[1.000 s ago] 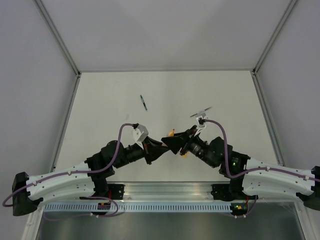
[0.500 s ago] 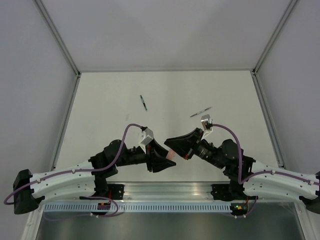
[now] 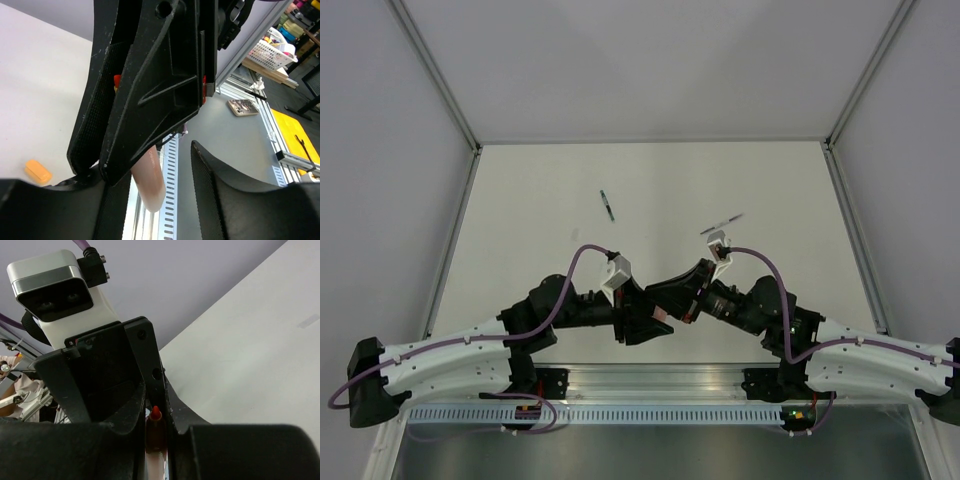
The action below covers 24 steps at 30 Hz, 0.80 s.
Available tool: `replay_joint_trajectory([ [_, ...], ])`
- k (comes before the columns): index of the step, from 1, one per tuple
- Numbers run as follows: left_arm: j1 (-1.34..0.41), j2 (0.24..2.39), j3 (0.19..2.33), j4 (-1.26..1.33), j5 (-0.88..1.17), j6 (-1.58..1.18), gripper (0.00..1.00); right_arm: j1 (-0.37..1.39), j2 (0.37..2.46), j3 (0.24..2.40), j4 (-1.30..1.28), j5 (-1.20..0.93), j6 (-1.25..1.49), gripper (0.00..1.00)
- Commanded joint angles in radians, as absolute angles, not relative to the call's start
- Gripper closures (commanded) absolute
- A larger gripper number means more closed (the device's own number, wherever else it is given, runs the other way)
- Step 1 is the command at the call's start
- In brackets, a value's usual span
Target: Insert the pens into the pen caps
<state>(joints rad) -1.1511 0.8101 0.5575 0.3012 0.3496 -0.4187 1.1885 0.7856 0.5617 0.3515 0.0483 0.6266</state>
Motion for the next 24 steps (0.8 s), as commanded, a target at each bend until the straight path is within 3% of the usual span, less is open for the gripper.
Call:
replay_joint_trajectory([
  [1, -1.16, 0.83, 0.597, 0.34, 0.452, -0.402, 0.49, 1.19, 0.802, 0.597, 0.405, 0.02, 0.634, 1.0],
  [4, -1.158, 0.824, 0.592, 0.344, 0.453, -0.405, 0.65, 1.19, 0.801, 0.604, 0.391, 0.023, 0.626, 1.0],
  [6, -1.16, 0.81, 0.588, 0.342, 0.449, -0.397, 0.91, 1.19, 0.801, 0.604, 0.388, 0.025, 0.623, 1.0],
  [7, -1.16, 0.804, 0.584, 0.339, 0.443, -0.397, 0.97, 1.19, 0.801, 0.606, 0.388, 0.023, 0.623, 1.0],
  [8, -1.158, 0.795, 0.581, 0.341, 0.43, -0.402, 0.98, 1.19, 0.801, 0.604, 0.387, 0.026, 0.62, 0.97],
  [9, -1.158, 0.79, 0.572, 0.342, 0.41, -0.4, 0.98, 1.19, 0.801, 0.606, 0.376, 0.034, 0.62, 0.88],
  [10, -1.16, 0.787, 0.568, 0.342, 0.396, -0.402, 0.98, 1.19, 0.801, 0.609, 0.361, 0.044, 0.62, 0.76],
  [11, -1.16, 0.779, 0.565, 0.339, 0.381, -0.397, 0.98, 1.19, 0.801, 0.615, 0.344, 0.07, 0.618, 0.51],
  [14, -1.158, 0.767, 0.552, 0.301, 0.281, -0.364, 0.98, 1.19, 0.792, 0.65, 0.226, 0.142, 0.591, 0.3],
  [18, -1.158, 0.746, 0.563, 0.193, -0.004, -0.33, 0.98, 1.19, 0.692, 0.644, 0.077, 0.261, 0.565, 0.22],
  [24, -1.158, 0.719, 0.558, 0.137, -0.226, -0.336, 0.98, 1.19, 0.534, 0.635, -0.127, 0.394, 0.49, 0.18],
])
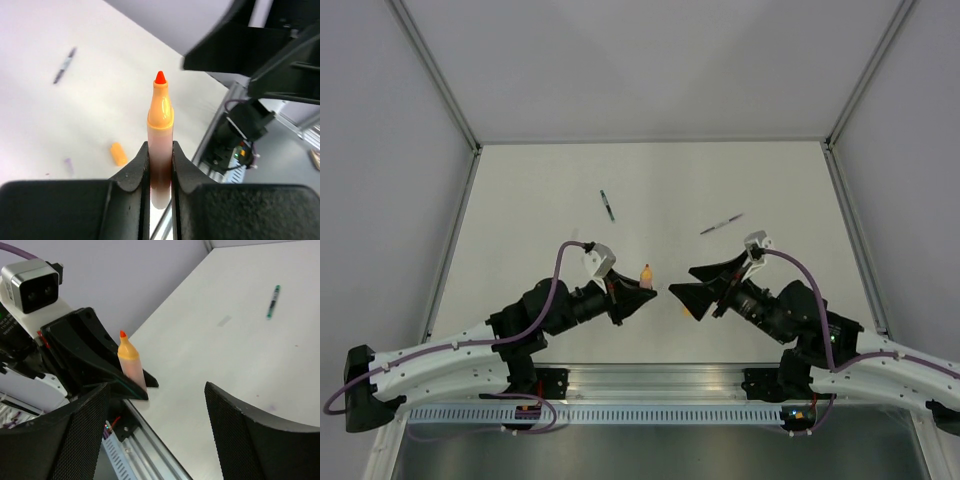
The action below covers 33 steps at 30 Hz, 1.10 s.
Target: Insert the pens into the pen caps
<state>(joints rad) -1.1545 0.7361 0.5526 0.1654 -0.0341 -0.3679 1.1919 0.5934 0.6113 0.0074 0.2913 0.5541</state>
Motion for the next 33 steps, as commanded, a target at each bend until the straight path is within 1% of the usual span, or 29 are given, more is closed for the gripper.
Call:
replay_joint_trajectory([
  [1, -1.158, 0.722, 0.561, 0.126, -0.26, -0.347, 0.98, 1.19, 0.52, 0.635, -0.147, 0.394, 0.47, 0.18],
  [2, -1.158, 0.727, 0.566, 0.108, -0.346, -0.35, 0.98, 1.19, 0.5, 0.643, -0.191, 0.396, 0.425, 0.18],
  [4, -1.158, 0.732, 0.568, 0.081, -0.444, -0.359, 0.98, 1.19, 0.5, 0.655, -0.248, 0.413, 0.384, 0.19],
  [5, -1.158, 0.732, 0.571, 0.066, -0.495, -0.362, 0.98, 1.19, 0.511, 0.666, -0.28, 0.47, 0.373, 0.2],
  [6, -1.158, 0.727, 0.563, 0.052, -0.585, -0.364, 0.98, 1.19, 0.543, 0.689, -0.354, 0.507, 0.368, 0.21],
  [9, -1.158, 0.68, 0.522, 0.073, -0.704, -0.35, 0.98, 1.19, 0.642, 0.692, -0.42, 0.542, 0.368, 0.24],
  [11, -1.158, 0.644, 0.494, 0.098, -0.73, -0.322, 0.98, 1.19, 0.695, 0.678, -0.413, 0.47, 0.347, 0.26],
  [12, -1.158, 0.609, 0.47, 0.107, -0.754, -0.318, 0.98, 1.19, 0.753, 0.68, -0.411, 0.447, 0.341, 0.26],
  [16, -1.158, 0.532, 0.427, 0.141, -0.802, -0.31, 0.98, 1.19, 0.883, 0.753, -0.402, 0.397, 0.269, 0.27],
  [19, -1.158, 0.473, 0.388, 0.161, -0.844, -0.301, 0.98, 1.19, 0.951, 0.776, -0.356, 0.284, 0.013, 0.24],
  [20, -1.158, 0.456, 0.381, 0.169, -0.85, -0.299, 0.98, 1.189, 0.969, 0.784, -0.348, 0.252, -0.13, 0.22],
  [21, -1.158, 0.44, 0.368, 0.172, -0.862, -0.298, 0.98, 1.183, 1.006, 0.814, -0.348, 0.233, -0.193, 0.21],
  [23, -1.158, 0.405, 0.353, 0.179, -0.87, -0.299, 0.98, 1.143, 1.073, 0.885, -0.405, 0.166, -0.317, 0.21],
  [25, -1.158, 0.397, 0.357, 0.163, -0.893, -0.304, 0.98, 1.089, 1.107, 0.9, -0.437, 0.091, -0.486, 0.2],
  [27, -1.158, 0.396, 0.376, 0.109, -0.94, -0.324, 0.98, 1.034, 1.152, 0.9, -0.491, -0.058, -0.598, 0.18],
  [28, -1.158, 0.394, 0.379, 0.098, -0.954, -0.342, 0.98, 0.94, 1.167, 0.902, -0.52, -0.114, -0.636, 0.18],
  [29, -1.158, 0.387, 0.38, 0.088, -0.968, -0.347, 0.98, 0.892, 1.204, 0.913, -0.547, -0.191, -0.67, 0.19],
  [31, -1.158, 0.373, 0.379, 0.071, -0.999, -0.363, 0.98, 0.783, 1.239, 0.933, -0.65, -0.233, -0.765, 0.2],
  [33, -1.158, 0.339, 0.377, 0.045, -1.02, -0.385, 0.98, 0.699, 1.284, 0.96, -0.742, -0.342, -0.834, 0.2],
])
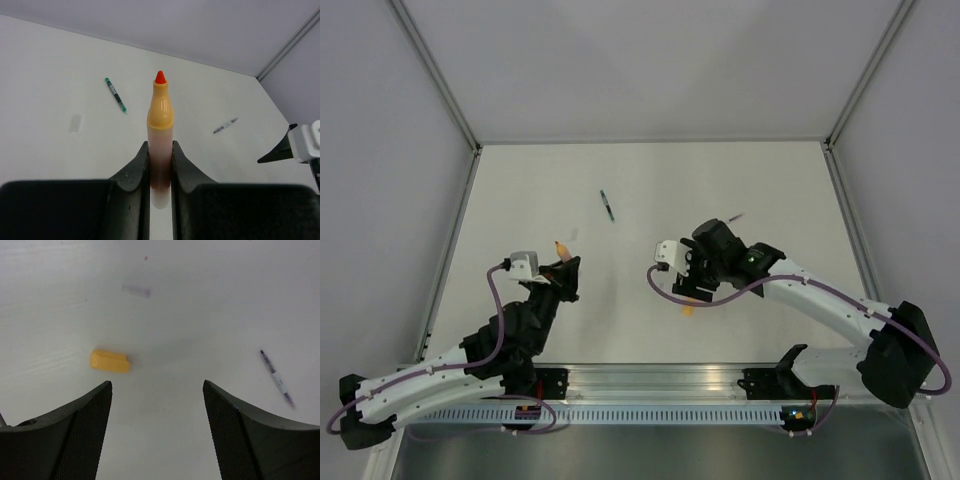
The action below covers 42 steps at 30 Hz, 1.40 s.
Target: Insert the pens into the pen caps
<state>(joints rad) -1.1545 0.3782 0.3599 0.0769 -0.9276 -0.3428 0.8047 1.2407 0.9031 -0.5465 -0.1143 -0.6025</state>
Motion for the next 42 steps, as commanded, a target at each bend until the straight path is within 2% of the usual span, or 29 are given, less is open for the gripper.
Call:
replay_joint_trajectory([
  [1, -1.158, 0.328, 0.377, 0.034, -1.023, -0.396, 0.98, 0.678, 1.295, 0.968, -0.767, -0.342, -0.854, 0.2],
  [5, -1.158, 0.258, 0.362, 0.015, -1.039, -0.416, 0.98, 0.655, 1.359, 0.982, -0.824, -0.345, -0.946, 0.22],
  [10, -1.158, 0.207, 0.353, 0.011, -1.035, -0.431, 0.98, 0.655, 1.388, 0.927, -0.704, -0.36, -0.954, 0.23],
  [18, -1.158, 0.259, 0.365, 0.015, -1.032, -0.428, 0.98, 0.657, 1.454, 0.865, -0.554, -0.325, -0.965, 0.26],
  [26, -1.158, 0.275, 0.37, 0.014, -1.008, -0.428, 0.98, 0.702, 1.515, 0.841, -0.525, -0.244, -1.003, 0.3],
  [42, -1.158, 0.258, 0.367, 0.011, -1.023, -0.423, 0.98, 0.75, 1.585, 0.861, -0.526, -0.351, -0.98, 0.31],
])
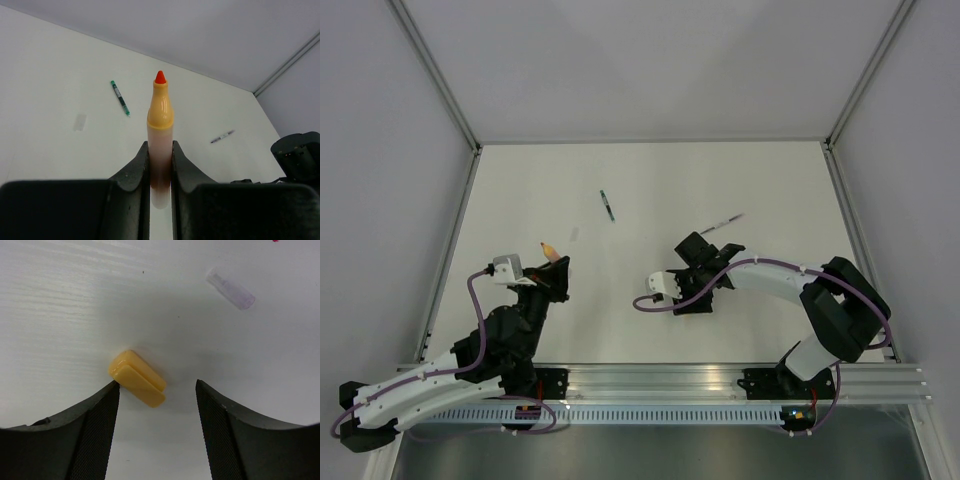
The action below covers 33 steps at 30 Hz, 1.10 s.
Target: Insert the pens into the pen caps
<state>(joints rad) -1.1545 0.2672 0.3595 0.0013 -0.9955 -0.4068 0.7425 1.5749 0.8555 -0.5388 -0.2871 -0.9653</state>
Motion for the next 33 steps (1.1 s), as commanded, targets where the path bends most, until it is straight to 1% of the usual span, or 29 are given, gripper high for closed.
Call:
replay_joint_trajectory([
  [1, -1.158, 0.259, 0.367, 0.009, -1.023, -0.423, 0.98, 0.752, 1.577, 0.856, -0.526, -0.359, -0.977, 0.31],
  [5, -1.158, 0.25, 0.367, 0.008, -1.026, -0.425, 0.98, 0.762, 1.574, 0.853, -0.529, -0.356, -0.965, 0.31],
  [12, -1.158, 0.236, 0.365, 0.006, -1.032, -0.43, 0.98, 0.769, 1.6, 0.874, -0.551, -0.385, -0.919, 0.35],
  [17, -1.158, 0.232, 0.364, 0.006, -1.031, -0.433, 0.98, 0.769, 1.617, 0.873, -0.558, -0.353, -0.917, 0.4],
  [20, -1.158, 0.23, 0.364, 0.006, -1.032, -0.434, 0.98, 0.769, 1.629, 0.873, -0.554, -0.334, -0.914, 0.48],
  [21, -1.158, 0.232, 0.364, 0.006, -1.032, -0.434, 0.98, 0.769, 1.631, 0.873, -0.551, -0.327, -0.905, 0.53],
  [23, -1.158, 0.232, 0.365, -0.012, -1.032, -0.434, 0.98, 0.77, 1.637, 0.877, -0.538, -0.324, -0.899, 0.57],
  [24, -1.158, 0.232, 0.364, -0.02, -1.032, -0.433, 0.98, 0.769, 1.638, 0.877, -0.532, -0.318, -0.891, 0.61],
  [26, -1.158, 0.232, 0.364, -0.018, -1.035, -0.434, 0.98, 0.769, 1.641, 0.873, -0.514, -0.304, -0.89, 0.64],
  [30, -1.158, 0.233, 0.364, -0.017, -1.031, -0.433, 0.98, 0.769, 1.631, 0.861, -0.468, -0.279, -0.859, 0.73],
  [32, -1.158, 0.232, 0.364, -0.015, -1.025, -0.434, 0.98, 0.769, 1.617, 0.861, -0.466, -0.273, -0.847, 0.74],
  [33, -1.158, 0.233, 0.364, -0.014, -1.023, -0.434, 0.98, 0.77, 1.612, 0.858, -0.462, -0.268, -0.842, 0.77],
])
